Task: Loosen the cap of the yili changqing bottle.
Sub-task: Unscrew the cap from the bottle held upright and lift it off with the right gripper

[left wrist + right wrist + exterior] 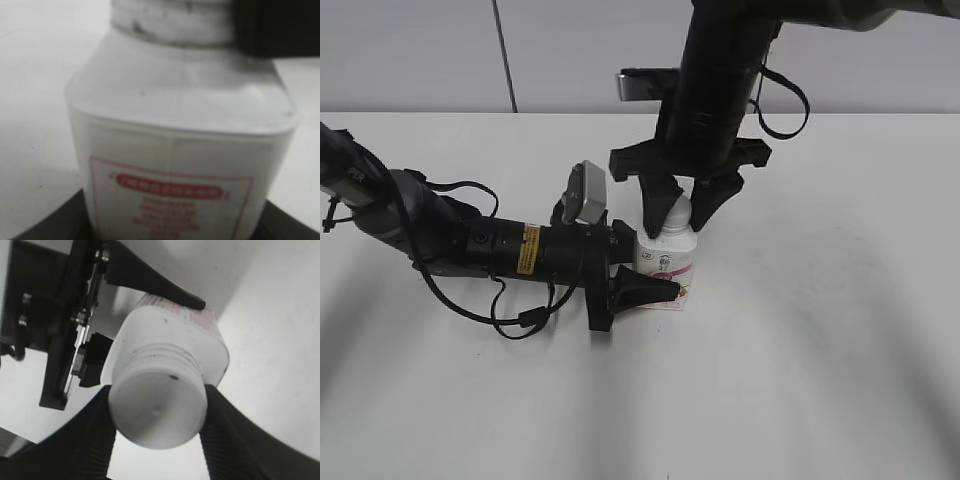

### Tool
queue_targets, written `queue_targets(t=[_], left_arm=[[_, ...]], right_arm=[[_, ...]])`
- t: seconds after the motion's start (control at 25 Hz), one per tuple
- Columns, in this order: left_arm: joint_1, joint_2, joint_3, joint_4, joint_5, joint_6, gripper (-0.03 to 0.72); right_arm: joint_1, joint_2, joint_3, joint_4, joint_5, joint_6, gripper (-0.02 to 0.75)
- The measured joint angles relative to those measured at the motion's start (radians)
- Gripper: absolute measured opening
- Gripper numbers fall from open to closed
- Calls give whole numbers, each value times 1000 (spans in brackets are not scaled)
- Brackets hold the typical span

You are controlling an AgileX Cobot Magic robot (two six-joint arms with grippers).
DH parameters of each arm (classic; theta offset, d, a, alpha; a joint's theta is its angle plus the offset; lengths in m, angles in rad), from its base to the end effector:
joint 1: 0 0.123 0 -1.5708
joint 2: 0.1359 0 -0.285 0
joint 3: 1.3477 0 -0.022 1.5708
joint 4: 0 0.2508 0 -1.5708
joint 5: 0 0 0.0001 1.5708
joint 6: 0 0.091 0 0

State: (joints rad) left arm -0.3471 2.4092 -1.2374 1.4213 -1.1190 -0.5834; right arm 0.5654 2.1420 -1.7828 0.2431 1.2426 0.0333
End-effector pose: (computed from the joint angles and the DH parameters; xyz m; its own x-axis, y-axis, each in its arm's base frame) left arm 0.3503 -0.2128 0.0421 -0.0734 0.3225 -0.9437 0.9973 0.0243 -0.0693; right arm 0.3590 0.2523 0.2051 -0.8975 -0.4393 -0.0393 -0.4358 0.8693 0.2333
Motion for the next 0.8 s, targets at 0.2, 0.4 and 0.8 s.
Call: queue_targets(t=[0.2,0.4,0.8], left_arm=[[1,0,0,1,-1,-6,385],[5,0,0,2,-6,-10,384],[6,0,0,4,-9,-10,379]], right_arm=[[-1,-1,0,-4,6,-322,383],[-2,-2,0,-15,15,-572,295],[-3,-3,0,-21,16,-660,258]])
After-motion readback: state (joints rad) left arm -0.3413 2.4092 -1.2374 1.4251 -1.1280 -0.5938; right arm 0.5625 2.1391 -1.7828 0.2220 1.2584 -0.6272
